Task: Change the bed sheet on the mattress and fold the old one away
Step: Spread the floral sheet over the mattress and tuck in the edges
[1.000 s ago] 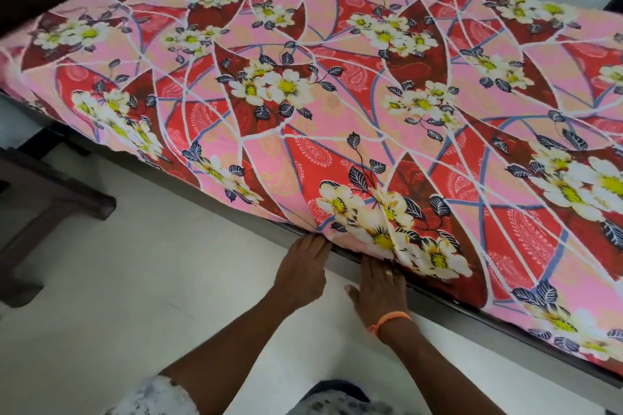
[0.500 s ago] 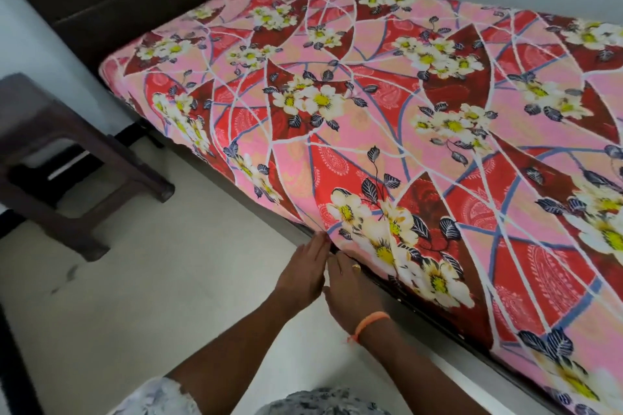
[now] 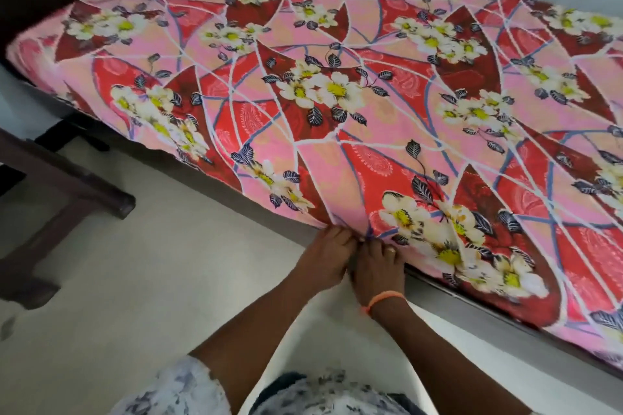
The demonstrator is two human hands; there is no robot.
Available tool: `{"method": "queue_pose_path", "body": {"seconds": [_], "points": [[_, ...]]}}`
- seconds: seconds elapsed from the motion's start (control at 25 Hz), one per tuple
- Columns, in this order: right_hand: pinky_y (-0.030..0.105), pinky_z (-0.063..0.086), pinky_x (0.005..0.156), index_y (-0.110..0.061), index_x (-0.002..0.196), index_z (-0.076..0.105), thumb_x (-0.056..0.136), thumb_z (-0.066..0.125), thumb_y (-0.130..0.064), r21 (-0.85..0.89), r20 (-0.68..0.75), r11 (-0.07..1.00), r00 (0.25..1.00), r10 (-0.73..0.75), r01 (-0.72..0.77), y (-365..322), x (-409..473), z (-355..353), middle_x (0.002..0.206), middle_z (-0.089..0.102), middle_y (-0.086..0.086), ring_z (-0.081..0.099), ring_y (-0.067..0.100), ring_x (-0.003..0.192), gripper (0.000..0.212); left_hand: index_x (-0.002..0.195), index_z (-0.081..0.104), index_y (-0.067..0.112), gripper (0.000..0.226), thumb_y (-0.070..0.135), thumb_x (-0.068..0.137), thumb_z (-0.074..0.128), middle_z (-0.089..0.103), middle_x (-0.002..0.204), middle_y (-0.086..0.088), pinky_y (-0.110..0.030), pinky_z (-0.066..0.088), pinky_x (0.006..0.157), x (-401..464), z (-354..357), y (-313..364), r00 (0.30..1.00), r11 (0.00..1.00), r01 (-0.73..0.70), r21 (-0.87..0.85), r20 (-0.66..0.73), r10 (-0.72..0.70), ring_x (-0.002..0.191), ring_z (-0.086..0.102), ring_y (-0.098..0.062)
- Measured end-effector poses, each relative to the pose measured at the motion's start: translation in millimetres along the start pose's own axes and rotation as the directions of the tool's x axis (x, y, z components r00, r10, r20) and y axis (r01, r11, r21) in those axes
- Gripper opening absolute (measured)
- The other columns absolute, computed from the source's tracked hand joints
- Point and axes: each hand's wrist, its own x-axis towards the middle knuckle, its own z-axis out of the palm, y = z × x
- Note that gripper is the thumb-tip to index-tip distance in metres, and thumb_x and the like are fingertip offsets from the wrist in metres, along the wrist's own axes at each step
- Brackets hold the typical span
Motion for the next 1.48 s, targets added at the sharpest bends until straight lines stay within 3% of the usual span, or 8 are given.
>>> {"method": "queue_pose_path", "body": {"seconds": [0.2, 0.36, 0.56, 0.72, 0.88, 1.2, 1.36, 1.48], "points": [[0.042, 0.053, 0.061, -0.005, 0.102, 0.068, 0.052, 0.078, -0.028, -0.048, 0.136, 0.999, 0.990, 0.024, -0.017, -24.9, -13.1, -4.4, 0.086, 0.063, 0.025, 0.062, 0.040, 0.071, 0.056, 0.126, 0.058, 0.021, 0.072, 0.034, 0.059, 0.081, 0.061, 0.121, -0.002, -0.040, 0.046, 0.092, 7.8, -16.8, -12.7, 0.970, 0.999, 0.053, -0.011, 0.237, -0.049, 0.110, 0.056, -0.026], [0.033, 0.050, 0.046, -0.017, 0.063, 0.067, 0.048, 0.074, -0.009, 0.023, -0.065, 0.973, 0.972, -0.227, 0.229, -43.1, -4.1, -28.2, 0.064, 0.066, 0.007, 0.063, 0.031, 0.055, 0.018, 0.119, 0.065, 0.007, 0.043, 0.008, 0.076, 0.072, 0.066, 0.116, -0.014, -0.039, 0.050, 0.091, -9.1, -29.2, -22.4, 0.996, 0.979, 0.076, -0.191, 0.066, -0.065, 0.108, 0.060, -0.034], [0.038, 0.053, 0.075, -0.006, 0.121, 0.058, 0.074, 0.065, -0.013, 0.099, -0.059, 0.942, 0.946, -0.318, 0.322, -74.1, 18.4, -10.5, 0.107, 0.064, 0.012, 0.061, 0.031, 0.090, 0.049, 0.130, 0.058, 0.010, 0.068, 0.015, 0.067, 0.082, 0.061, 0.128, -0.009, -0.037, 0.053, 0.091, -69.3, -31.8, -53.2, 0.956, 0.960, 0.280, -0.013, -0.089, -0.280, 0.116, 0.058, -0.030], [0.041, 0.057, 0.076, -0.002, 0.119, 0.062, 0.068, 0.070, -0.010, 0.108, 0.052, 0.942, 0.945, -0.324, 0.317, -86.0, 35.2, -14.1, 0.102, 0.065, 0.016, 0.063, 0.035, 0.090, 0.052, 0.116, 0.072, 0.012, 0.082, 0.035, 0.040, 0.094, 0.071, 0.114, -0.005, -0.031, 0.057, 0.087, -54.0, -39.0, -59.4, 0.980, 0.978, 0.196, 0.066, 0.004, -0.197, 0.105, 0.069, -0.022], [0.034, 0.047, 0.094, -0.003, 0.123, 0.059, 0.072, 0.063, -0.012, 0.196, 0.098, 0.946, 0.954, -0.283, 0.260, -96.7, 55.2, -37.0, 0.115, 0.065, 0.016, 0.061, 0.034, 0.105, 0.052, 0.101, 0.071, 0.013, 0.061, 0.030, 0.045, 0.086, 0.069, 0.097, -0.004, -0.032, 0.056, 0.084, -27.1, -40.0, -67.3, 0.969, 0.969, 0.246, -0.031, -0.010, -0.247, 0.093, 0.067, -0.025], [0.034, 0.056, 0.078, -0.009, 0.118, 0.060, 0.081, 0.063, -0.023, 0.366, -0.008, 0.889, 0.956, -0.294, 0.276, -66.8, 67.8, -21.7, 0.100, 0.073, 0.013, 0.071, 0.029, 0.090, 0.040, 0.076, 0.070, 0.015, 0.044, 0.043, 0.059, 0.040, 0.066, 0.078, -0.004, -0.032, 0.047, 0.066, -9.0, -52.8, -66.6, 0.942, 0.942, 0.333, 0.037, 0.037, -0.334, 0.075, 0.064, -0.028], [0.032, 0.046, 0.092, -0.006, 0.143, 0.034, 0.097, 0.028, -0.056, 0.270, 0.111, 0.893, 0.910, -0.399, 0.359, -64.0, 65.1, -15.6, 0.132, 0.055, 0.015, 0.059, 0.026, 0.116, 0.068, 0.098, 0.071, 0.004, 0.042, 0.013, 0.057, 0.062, 0.066, 0.097, -0.017, -0.039, 0.052, 0.076, -14.4, -56.8, -62.1, 0.917, 0.928, 0.369, -0.040, 0.179, -0.357, 0.092, 0.061, -0.037], [0.031, 0.048, 0.096, -0.018, 0.145, 0.026, 0.096, 0.049, -0.028, 0.483, 0.086, 0.826, 0.923, -0.376, 0.291, -58.6, 66.3, -12.3, 0.133, 0.058, 0.005, 0.060, 0.021, 0.115, 0.055, 0.133, 0.056, 0.001, 0.061, -0.012, 0.073, 0.056, 0.055, 0.134, -0.019, -0.040, 0.052, 0.096, -33.8, -44.0, -51.9, 0.901, 0.887, 0.434, -0.159, 0.095, -0.424, 0.122, 0.052, -0.036]]}}
